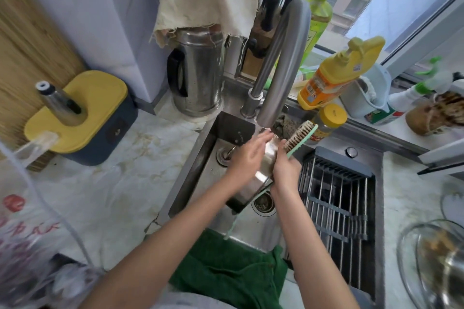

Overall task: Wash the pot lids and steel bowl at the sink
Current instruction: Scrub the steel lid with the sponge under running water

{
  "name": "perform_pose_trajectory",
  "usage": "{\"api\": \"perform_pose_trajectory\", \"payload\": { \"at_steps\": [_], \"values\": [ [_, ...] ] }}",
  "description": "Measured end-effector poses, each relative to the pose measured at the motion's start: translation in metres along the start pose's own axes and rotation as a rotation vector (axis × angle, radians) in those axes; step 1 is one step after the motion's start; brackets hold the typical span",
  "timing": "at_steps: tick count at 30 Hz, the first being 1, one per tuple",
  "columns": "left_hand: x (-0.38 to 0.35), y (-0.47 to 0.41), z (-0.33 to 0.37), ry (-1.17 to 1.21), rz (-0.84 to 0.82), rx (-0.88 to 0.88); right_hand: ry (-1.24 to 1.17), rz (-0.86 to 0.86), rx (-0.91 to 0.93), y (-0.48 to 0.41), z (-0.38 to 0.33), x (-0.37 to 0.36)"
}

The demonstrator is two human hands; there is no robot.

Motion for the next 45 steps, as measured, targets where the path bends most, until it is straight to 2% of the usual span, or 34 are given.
{"api": "perform_pose_trajectory", "payload": {
  "at_steps": [3,6,8,9,10,13,15,17,19,20,21,23,25,27,29,31,33,35,37,39,43,45],
  "values": [
    [-0.016,0.032,0.003,-0.155,0.157,-0.079,-0.027,0.009,0.059,0.003,-0.001,0.008],
    [-0.002,-0.006,-0.008,-0.131,0.093,0.134,0.094,-0.036,0.197,0.017,0.003,0.01],
    [0.015,-0.032,-0.007,-0.038,0.145,0.329,0.161,-0.055,0.269,0.027,0.003,0.008],
    [0.017,-0.033,-0.003,-0.034,0.159,0.356,0.153,-0.051,0.272,0.029,0.003,0.009],
    [0.013,-0.028,0.002,-0.084,0.163,0.32,0.127,-0.041,0.254,0.027,0.002,0.009],
    [-0.014,0.02,0.024,-0.227,0.231,0.052,0.089,-0.037,0.217,0.018,-0.001,0.014],
    [-0.014,0.014,0.011,-0.128,0.266,0.055,0.198,-0.06,0.287,0.021,0.0,0.016],
    [0.0,-0.016,-0.012,0.114,0.236,0.218,0.292,-0.095,0.347,0.025,0.004,0.016],
    [0.017,-0.034,-0.03,0.367,0.301,0.384,0.339,-0.124,0.365,0.027,0.006,0.013],
    [0.016,-0.032,-0.034,0.384,0.323,0.411,0.341,-0.112,0.357,0.025,0.007,0.013],
    [0.011,-0.023,-0.033,0.304,0.326,0.389,0.33,-0.09,0.349,0.023,0.007,0.012],
    [-0.013,0.002,-0.013,0.004,0.253,0.226,0.31,-0.071,0.355,0.016,0.003,0.012],
    [-0.023,0.011,-0.001,-0.106,0.271,0.081,0.306,-0.082,0.377,0.009,0.002,0.012],
    [-0.012,-0.002,-0.008,0.069,0.324,0.141,0.339,-0.087,0.386,0.008,0.005,0.013],
    [0.006,-0.025,-0.016,0.309,0.334,0.345,0.349,-0.108,0.393,0.015,0.007,0.014],
    [0.017,-0.044,-0.019,0.294,0.155,0.433,0.319,-0.141,0.367,0.024,0.005,0.016],
    [0.017,-0.051,-0.015,0.11,-0.127,0.387,0.198,-0.163,0.261,0.025,-0.001,0.026],
    [0.024,-0.05,-0.021,-0.02,-0.266,0.291,0.051,-0.204,0.123,0.02,-0.004,0.041],
    [0.033,-0.047,-0.031,-0.021,-0.352,0.242,-0.076,-0.24,0.008,0.015,-0.005,0.055],
    [0.036,-0.045,-0.037,0.061,-0.353,0.234,-0.129,-0.252,-0.055,0.01,-0.001,0.064],
    [0.032,-0.044,-0.047,0.105,-0.131,0.223,-0.186,-0.228,-0.131,0.007,0.009,0.069],
    [0.033,-0.039,-0.058,0.058,-0.047,0.273,-0.237,-0.206,-0.152,0.006,0.012,0.071]
  ]
}}
Point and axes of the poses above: each hand's wrist, its own y-axis away from the middle knuckle, its own x-axis out of the back of the hand, z = x × y, the point moved 4 cm from there along -y, towards the middle knuckle, and after that the axes turned 8 degrees about -x, right-handed, at the moved point
